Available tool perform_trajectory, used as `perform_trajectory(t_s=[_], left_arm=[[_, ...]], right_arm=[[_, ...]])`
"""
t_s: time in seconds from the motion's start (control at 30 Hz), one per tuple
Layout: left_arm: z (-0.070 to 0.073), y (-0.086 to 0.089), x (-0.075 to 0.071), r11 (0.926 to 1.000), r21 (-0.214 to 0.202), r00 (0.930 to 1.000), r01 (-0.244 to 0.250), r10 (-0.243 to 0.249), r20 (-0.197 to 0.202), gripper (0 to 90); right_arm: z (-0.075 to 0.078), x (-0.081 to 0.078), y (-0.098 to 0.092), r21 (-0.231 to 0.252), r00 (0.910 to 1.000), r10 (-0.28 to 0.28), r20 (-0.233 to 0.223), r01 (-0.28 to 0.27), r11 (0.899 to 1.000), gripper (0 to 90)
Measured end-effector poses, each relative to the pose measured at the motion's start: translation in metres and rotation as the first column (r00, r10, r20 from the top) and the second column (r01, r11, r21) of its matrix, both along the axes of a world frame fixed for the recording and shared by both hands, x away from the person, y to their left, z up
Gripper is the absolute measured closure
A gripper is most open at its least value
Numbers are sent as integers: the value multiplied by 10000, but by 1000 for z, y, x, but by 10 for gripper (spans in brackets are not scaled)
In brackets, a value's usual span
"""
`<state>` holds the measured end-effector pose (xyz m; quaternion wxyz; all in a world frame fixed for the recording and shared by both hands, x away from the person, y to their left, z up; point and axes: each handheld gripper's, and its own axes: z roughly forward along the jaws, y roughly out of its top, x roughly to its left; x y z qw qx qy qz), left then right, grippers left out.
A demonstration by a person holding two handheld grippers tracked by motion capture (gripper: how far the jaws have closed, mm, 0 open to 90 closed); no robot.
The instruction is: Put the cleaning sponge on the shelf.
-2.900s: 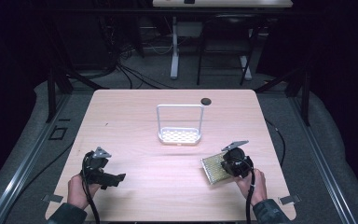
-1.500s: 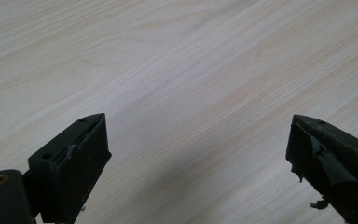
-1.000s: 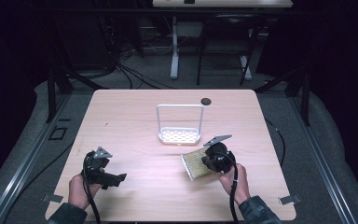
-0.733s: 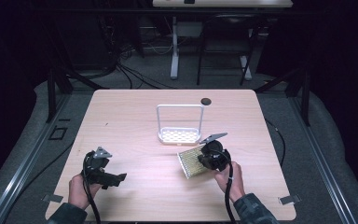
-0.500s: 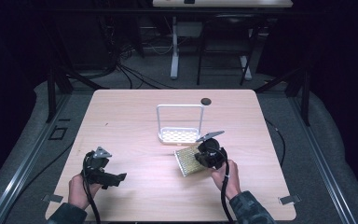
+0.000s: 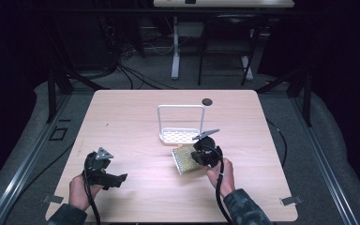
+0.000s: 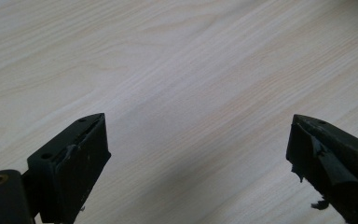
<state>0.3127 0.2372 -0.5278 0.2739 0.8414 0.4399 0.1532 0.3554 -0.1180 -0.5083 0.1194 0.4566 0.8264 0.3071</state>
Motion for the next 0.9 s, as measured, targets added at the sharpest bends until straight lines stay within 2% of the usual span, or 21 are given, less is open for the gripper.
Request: perform_trajectory(t_s=[0.13,0.2,0.4,0.9], left_arm=[[0,-2,0,9999,53,9999,-98,97,75,51],[1,-1,0,9996,104,9996,-256,254,144,8],[2,2,-1,9989,-88,9984,-457,460,316,4],[2,1,-1,9994,-5,9990,-334,334,297,1]], right_arm=[[0,1,3,37,10000,-26,2,26,10000,900],[0,2,5,19,10000,0,31,0,10000,900],[2,5,10,83,9999,-78,109,77,9999,900],[3,16,24,518,9969,-750,243,737,9959,900]])
